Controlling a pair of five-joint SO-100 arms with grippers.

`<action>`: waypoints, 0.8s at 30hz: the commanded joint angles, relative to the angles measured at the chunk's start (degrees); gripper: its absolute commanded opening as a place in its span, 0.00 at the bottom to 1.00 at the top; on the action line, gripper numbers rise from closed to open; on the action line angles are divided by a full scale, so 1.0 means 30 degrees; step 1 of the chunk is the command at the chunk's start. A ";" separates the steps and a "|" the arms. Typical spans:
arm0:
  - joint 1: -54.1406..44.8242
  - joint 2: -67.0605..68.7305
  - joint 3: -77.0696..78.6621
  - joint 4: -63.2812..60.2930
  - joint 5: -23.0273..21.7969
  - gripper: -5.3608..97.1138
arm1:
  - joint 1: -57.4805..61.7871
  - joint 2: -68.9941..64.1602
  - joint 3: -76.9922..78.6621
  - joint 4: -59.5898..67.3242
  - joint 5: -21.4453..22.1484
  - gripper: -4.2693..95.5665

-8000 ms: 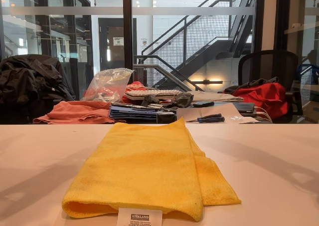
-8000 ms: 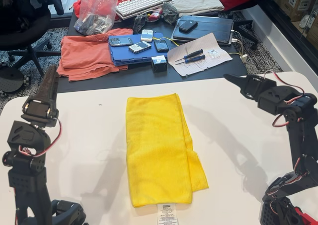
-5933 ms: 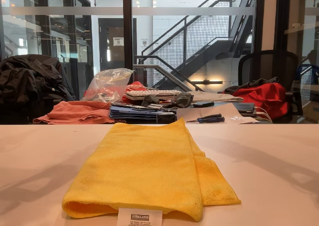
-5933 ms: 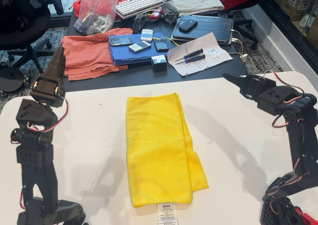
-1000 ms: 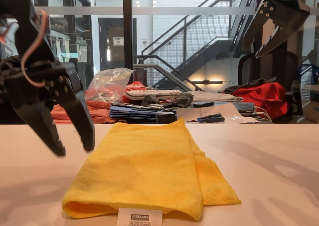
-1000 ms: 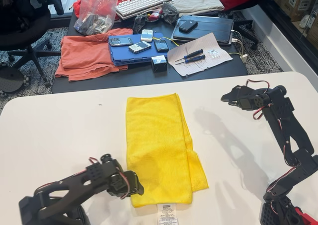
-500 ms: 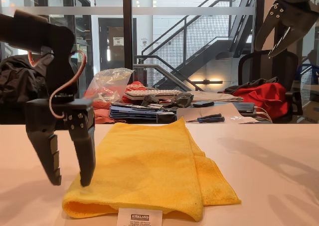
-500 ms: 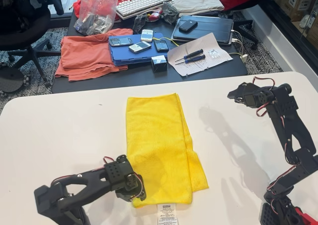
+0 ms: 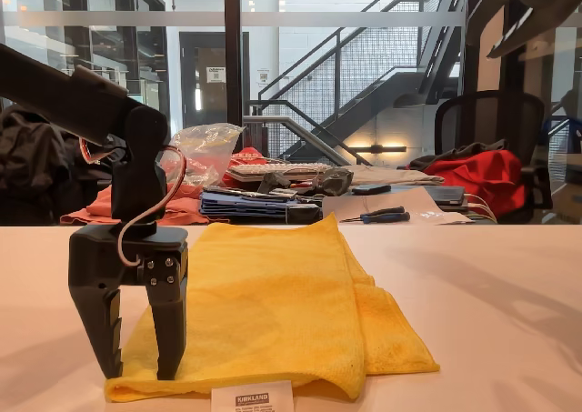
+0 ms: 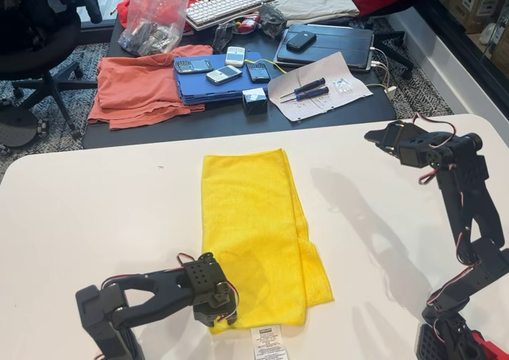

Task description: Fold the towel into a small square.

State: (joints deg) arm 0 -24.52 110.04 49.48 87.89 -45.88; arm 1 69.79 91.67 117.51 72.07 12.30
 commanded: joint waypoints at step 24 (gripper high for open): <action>-0.1816 0.0410 0.6182 0.1729 -0.0029 0.15 | -0.0381 0.5654 -0.1113 -0.0557 0.1670 0.03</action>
State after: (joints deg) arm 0 -29.36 110.13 68.03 92.90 -45.97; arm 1 69.08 107.31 114.52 70.40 17.31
